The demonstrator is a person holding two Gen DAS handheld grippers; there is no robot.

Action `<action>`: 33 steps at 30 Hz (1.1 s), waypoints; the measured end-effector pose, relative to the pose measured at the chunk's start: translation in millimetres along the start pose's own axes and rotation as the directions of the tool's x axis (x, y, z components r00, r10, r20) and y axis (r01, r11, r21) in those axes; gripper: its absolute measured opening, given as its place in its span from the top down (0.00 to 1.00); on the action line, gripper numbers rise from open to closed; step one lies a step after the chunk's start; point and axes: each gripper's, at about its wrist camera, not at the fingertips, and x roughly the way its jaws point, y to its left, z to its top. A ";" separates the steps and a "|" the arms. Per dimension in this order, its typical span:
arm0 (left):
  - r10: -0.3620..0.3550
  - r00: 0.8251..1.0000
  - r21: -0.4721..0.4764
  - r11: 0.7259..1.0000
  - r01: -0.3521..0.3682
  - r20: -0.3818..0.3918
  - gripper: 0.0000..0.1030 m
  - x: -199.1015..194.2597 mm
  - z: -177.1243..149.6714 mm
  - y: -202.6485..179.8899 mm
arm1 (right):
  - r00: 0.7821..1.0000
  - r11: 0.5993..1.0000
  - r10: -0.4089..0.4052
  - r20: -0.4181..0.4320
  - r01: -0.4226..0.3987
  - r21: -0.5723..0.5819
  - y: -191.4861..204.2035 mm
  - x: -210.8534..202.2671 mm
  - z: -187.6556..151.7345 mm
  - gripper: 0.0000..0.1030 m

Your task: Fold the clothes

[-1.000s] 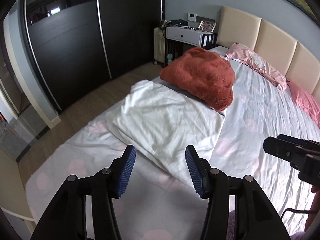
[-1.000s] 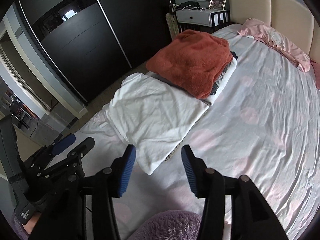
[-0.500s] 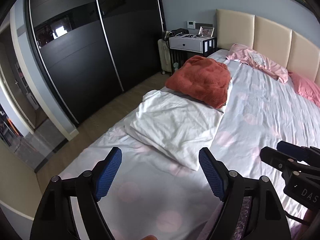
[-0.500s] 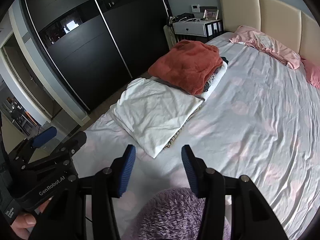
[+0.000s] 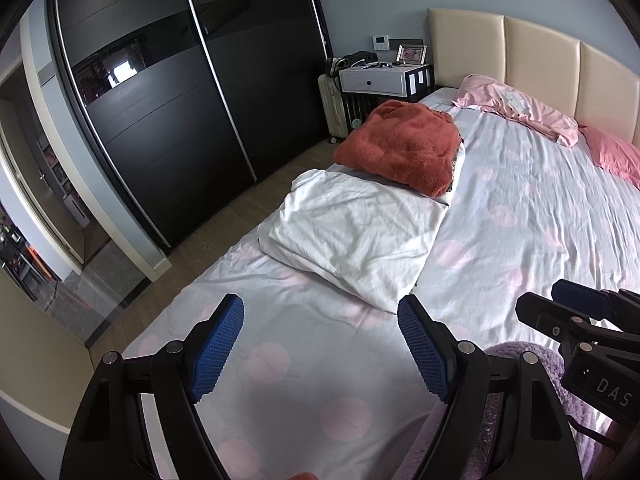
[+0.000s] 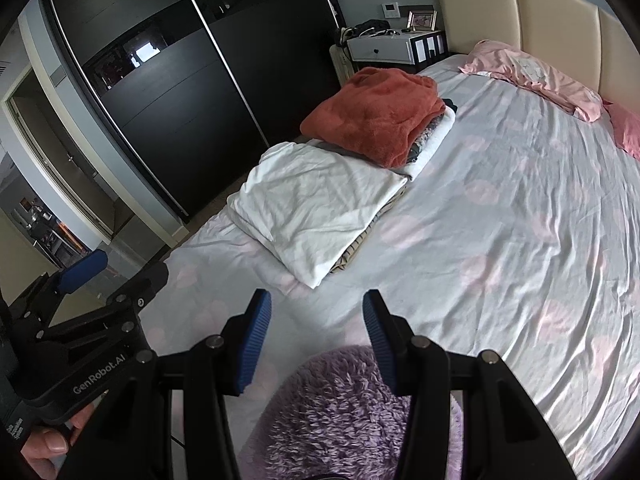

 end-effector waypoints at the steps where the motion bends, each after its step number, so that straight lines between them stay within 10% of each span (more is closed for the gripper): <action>1: 0.000 1.000 0.004 1.000 0.000 0.001 0.22 -1.3 -0.4 -1.5 | 1.000 1.000 0.004 0.004 -0.004 -0.001 -0.3 -2.2 -1.1 0.55; 33: 0.013 1.000 0.029 0.999 -0.013 0.017 0.22 -15.0 -5.1 -10.7 | 0.999 0.999 0.031 0.016 -0.031 -0.021 6.6 -13.7 -9.8 0.55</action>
